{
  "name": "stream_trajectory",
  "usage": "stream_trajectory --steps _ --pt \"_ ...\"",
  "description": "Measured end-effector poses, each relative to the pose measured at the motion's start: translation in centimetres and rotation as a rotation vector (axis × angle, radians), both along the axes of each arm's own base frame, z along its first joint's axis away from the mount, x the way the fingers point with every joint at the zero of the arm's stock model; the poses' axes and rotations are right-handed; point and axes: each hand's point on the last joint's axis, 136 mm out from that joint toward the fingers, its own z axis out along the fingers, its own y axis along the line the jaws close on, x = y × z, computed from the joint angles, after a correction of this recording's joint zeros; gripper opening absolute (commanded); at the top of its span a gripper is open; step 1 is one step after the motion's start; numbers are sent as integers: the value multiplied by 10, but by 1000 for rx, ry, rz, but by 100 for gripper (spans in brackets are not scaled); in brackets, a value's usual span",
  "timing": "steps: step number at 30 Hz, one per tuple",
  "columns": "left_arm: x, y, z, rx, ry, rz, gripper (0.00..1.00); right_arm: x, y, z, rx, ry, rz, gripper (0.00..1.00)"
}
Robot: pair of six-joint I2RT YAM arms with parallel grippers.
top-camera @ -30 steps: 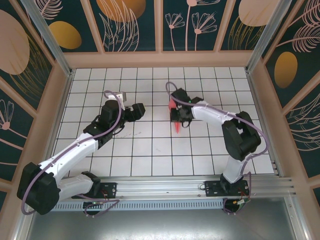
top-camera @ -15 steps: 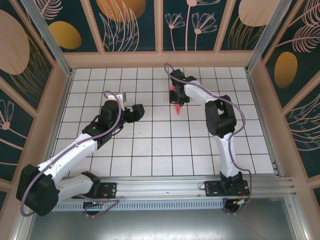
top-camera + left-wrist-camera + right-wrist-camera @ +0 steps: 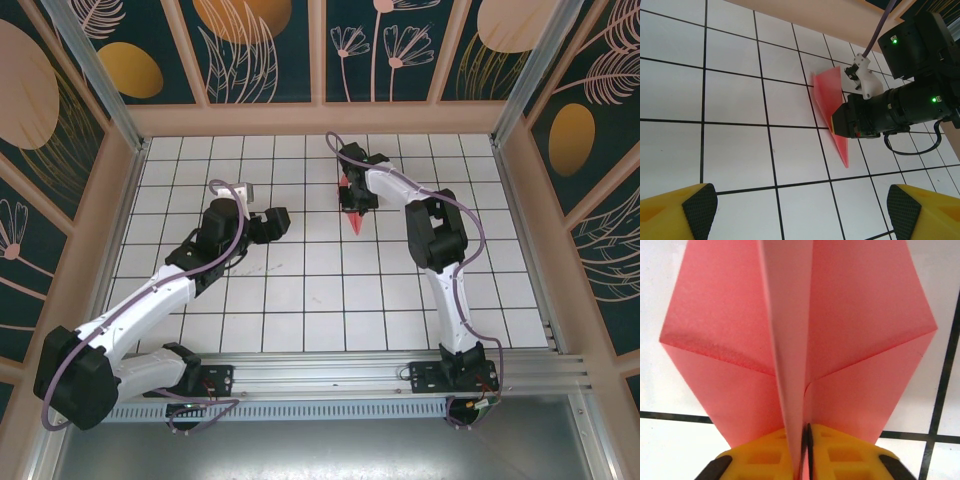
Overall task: Fold a paper plane with a square sheet of paper (fold left side to right side)
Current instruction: Place the paper plane at the center of the table.
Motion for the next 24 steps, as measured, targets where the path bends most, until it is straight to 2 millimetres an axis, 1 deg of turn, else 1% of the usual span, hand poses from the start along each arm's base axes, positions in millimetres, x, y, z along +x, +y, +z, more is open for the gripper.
stream_trajectory --steps 2,13,17,20,24 --pt "0 0 0 0 -1 1 90 -1 1 0 2 2 2 22" --pt "3 5 4 18 -1 31 92 -10 1 -2 -30 23 13 32" --pt "6 6 3 28 4 43 94 -14 2 1 -47 24 18 35" --pt "7 6 -1 34 16 44 94 -15 2 8 -51 18 18 39" --pt "10 10 -3 29 26 58 95 -15 2 28 -45 -13 17 44"
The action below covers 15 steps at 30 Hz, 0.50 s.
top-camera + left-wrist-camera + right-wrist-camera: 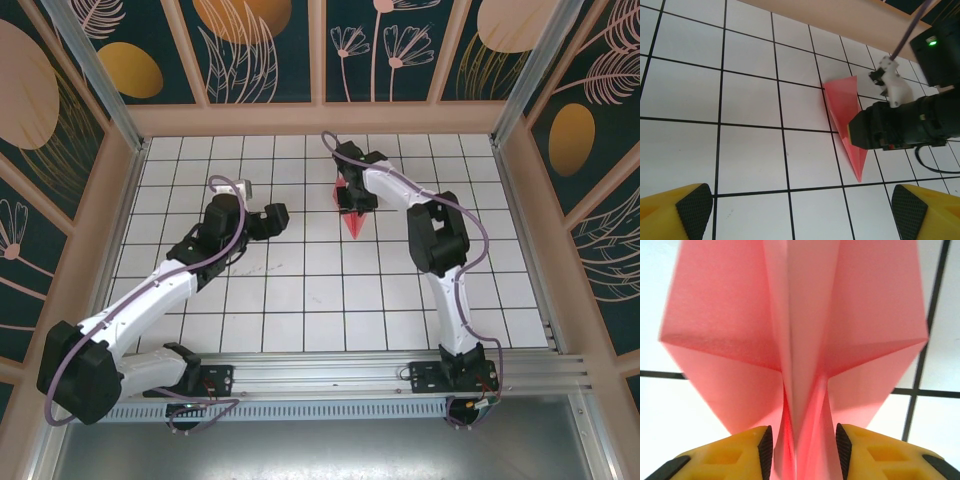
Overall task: Fold a paper plane with a square sheet of paper (fold left side to right side)
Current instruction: Place the paper plane at the center of the table, then reset both arms
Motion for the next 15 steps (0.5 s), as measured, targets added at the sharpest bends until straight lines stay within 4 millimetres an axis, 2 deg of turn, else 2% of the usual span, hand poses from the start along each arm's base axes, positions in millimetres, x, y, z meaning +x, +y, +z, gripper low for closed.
stream_trajectory --steps 6,9,11,15 --pt "8 13 1 -54 19 27 97 0 -1 47 36 -87 -10 57" --pt "16 28 5 -89 16 62 97 -11 -13 77 73 -158 -25 64" --pt "24 43 9 -102 2 104 98 -21 -31 97 114 -217 -49 69" --pt "37 86 16 -105 -47 221 99 -26 -103 129 166 -402 -167 83"
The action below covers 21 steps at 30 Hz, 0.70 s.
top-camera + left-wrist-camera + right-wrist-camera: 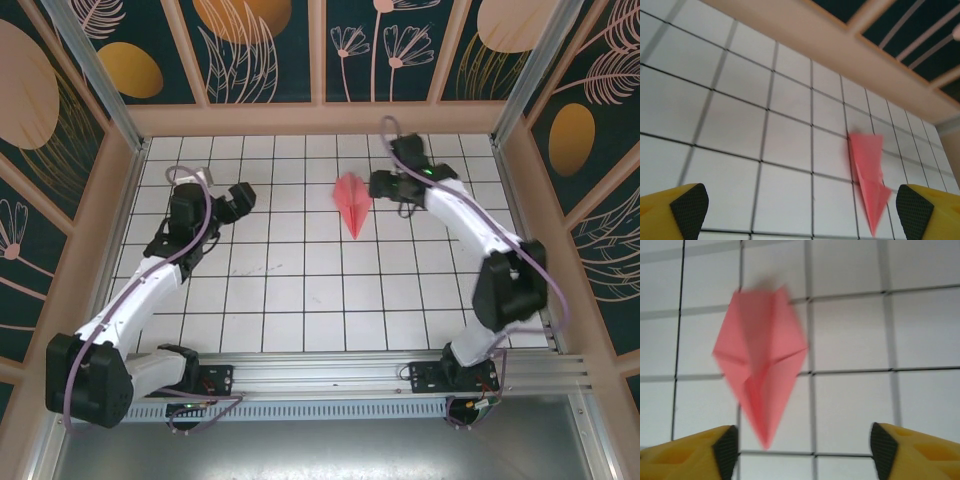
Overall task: Fold a paper plane with a square sheet of paper (fold left side to right side)
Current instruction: Reset both arms
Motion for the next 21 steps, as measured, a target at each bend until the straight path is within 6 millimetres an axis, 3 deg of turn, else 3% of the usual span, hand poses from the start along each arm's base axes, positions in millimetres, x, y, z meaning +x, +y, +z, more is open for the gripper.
stream_trajectory --steps 2,4,8,12,16,21 --pt "5 23 2 20 -30 72 98 -1 -40 -1 -16 -73 -85 89" --pt "8 48 -1 66 -62 154 98 -5 -74 -17 -53 -113 -156 94" --pt "5 84 -20 180 -89 283 98 -22 -124 -63 -99 -128 -257 99" --pt "-9 114 -48 339 -110 390 99 -50 -167 -102 -122 -176 -353 99" --pt "-29 134 -73 490 -108 448 99 -59 -174 -112 -117 -267 -371 99" --pt "-33 141 -79 611 -154 452 99 -38 -167 -98 -115 -427 -327 99"
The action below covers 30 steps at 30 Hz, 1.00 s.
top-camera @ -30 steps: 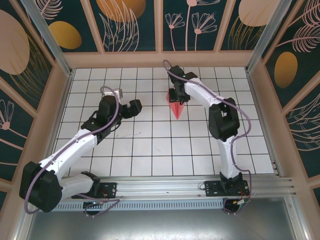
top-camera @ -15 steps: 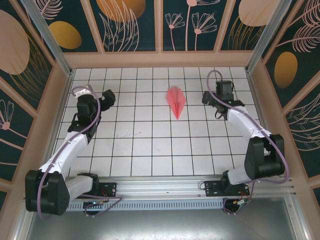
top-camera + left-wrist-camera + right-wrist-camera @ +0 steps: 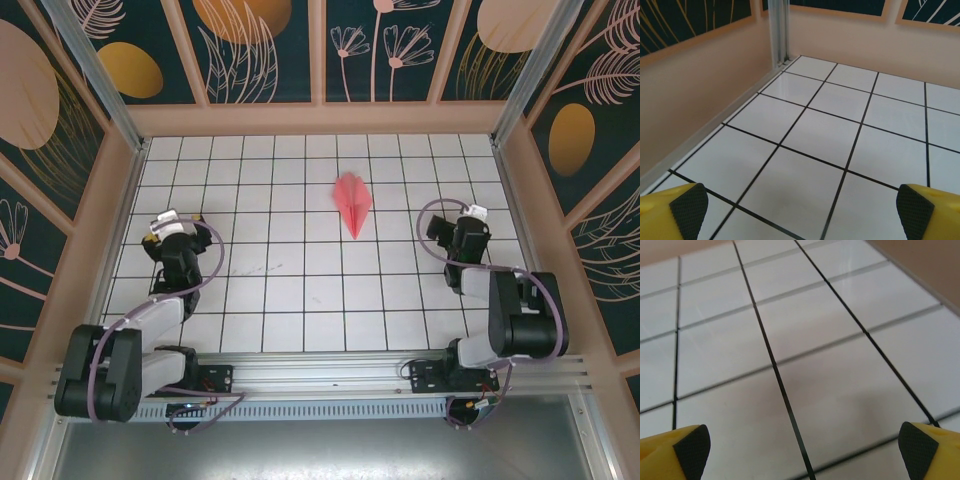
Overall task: Fold a paper plane with a square sheet of paper (fold left side to right side)
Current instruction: Reset both arms
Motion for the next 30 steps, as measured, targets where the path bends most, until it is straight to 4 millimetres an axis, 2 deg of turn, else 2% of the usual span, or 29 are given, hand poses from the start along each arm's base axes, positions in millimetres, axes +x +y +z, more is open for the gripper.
stream_trajectory --steps 3,7,10,13,17,24,30 --pt "0 -3 -5 40 -23 -28 98 9 8 10 -24 -76 43 99" --pt "1 -8 -14 67 -28 -84 98 -3 15 12 -32 -144 86 99" --pt "7 -15 -7 67 -64 -140 98 -13 17 6 -32 -158 104 99" --pt "13 -24 -1 63 -119 -194 99 -12 19 11 -35 -188 120 99" --pt "14 -31 -24 62 -86 -240 98 -9 19 22 -40 -232 127 99" --pt "26 -23 -7 55 -133 -216 99 -8 20 25 -42 -246 131 99" --pt "27 -21 -6 52 -137 -207 99 -8 21 26 -42 -248 134 99"
